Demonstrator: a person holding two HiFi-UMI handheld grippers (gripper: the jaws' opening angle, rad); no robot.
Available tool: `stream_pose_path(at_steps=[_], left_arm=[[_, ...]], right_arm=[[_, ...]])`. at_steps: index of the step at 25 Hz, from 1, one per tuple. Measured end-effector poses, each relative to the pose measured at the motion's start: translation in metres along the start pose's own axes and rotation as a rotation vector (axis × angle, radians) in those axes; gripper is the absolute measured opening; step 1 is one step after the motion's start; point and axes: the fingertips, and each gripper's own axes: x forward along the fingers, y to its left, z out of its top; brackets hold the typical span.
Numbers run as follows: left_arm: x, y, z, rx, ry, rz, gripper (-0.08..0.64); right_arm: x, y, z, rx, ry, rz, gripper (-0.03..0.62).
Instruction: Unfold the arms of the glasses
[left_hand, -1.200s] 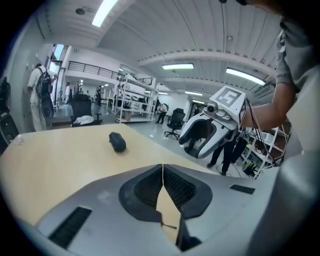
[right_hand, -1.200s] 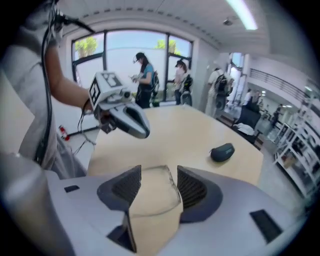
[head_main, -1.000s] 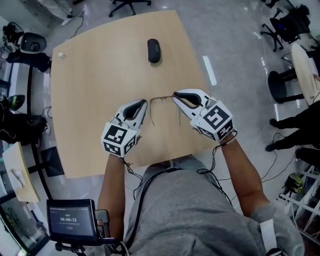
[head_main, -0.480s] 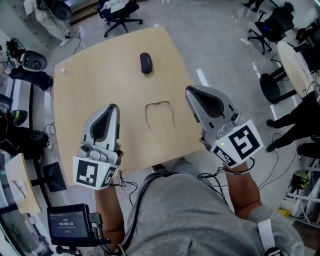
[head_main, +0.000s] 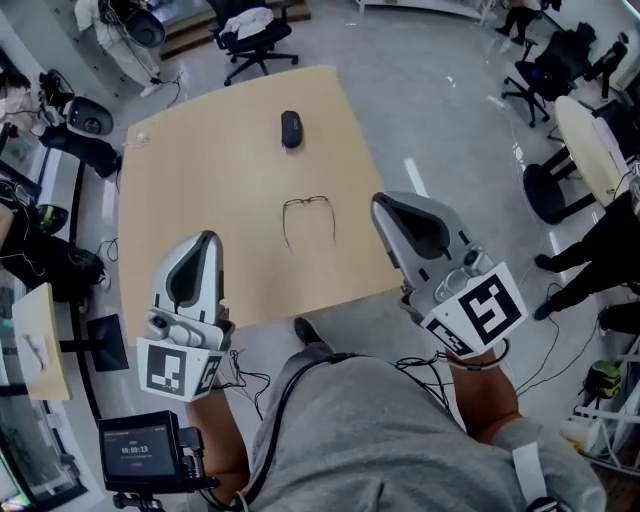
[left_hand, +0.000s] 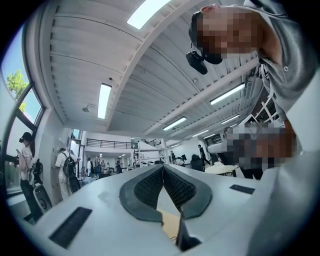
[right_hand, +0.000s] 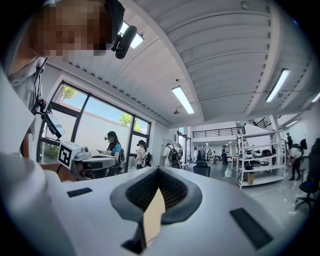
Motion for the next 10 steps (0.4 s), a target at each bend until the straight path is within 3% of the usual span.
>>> stream_pose_path(at_steps=[10], left_arm=[[-0.076, -0.137, 0.040, 0.014, -0.011, 0.034, 0.006]], right_arm=[[-0.150, 0.044, 0.010, -0.024, -0.005, 0.032, 0.006]])
